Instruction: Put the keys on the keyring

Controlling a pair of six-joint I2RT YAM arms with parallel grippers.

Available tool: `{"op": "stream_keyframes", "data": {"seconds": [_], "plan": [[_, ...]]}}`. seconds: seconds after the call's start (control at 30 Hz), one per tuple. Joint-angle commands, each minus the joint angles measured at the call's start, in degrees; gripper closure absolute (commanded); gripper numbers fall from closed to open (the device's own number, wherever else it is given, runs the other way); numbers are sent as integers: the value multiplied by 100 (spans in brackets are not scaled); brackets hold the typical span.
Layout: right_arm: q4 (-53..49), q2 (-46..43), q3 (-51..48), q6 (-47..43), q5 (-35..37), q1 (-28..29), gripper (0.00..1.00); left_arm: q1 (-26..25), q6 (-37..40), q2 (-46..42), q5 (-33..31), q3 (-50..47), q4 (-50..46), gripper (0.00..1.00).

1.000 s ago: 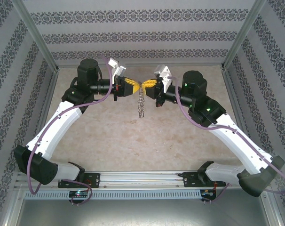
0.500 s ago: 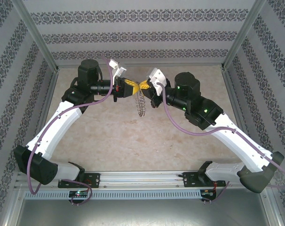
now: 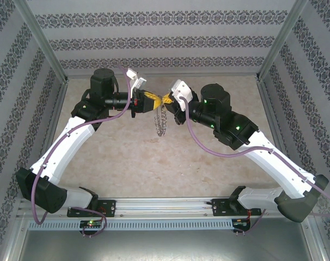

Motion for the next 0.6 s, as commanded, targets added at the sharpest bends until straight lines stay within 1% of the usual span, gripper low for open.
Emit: {"op": "stream_keyframes", "data": {"seconds": [0.0, 0.1, 0.23, 0.57], "plan": [[-17, 95, 166, -50, 284, 53, 100, -30, 136, -57, 206, 237, 103, 100], [-132, 196, 289, -108, 368, 60, 100, -38, 132, -80, 207, 211, 119, 100], [-16, 125, 223, -94, 453, 75, 100, -35, 167, -80, 199, 201, 76, 100], [-10, 34, 153, -34, 360, 74, 100, -33, 174, -45, 215, 176, 138, 100]]}}
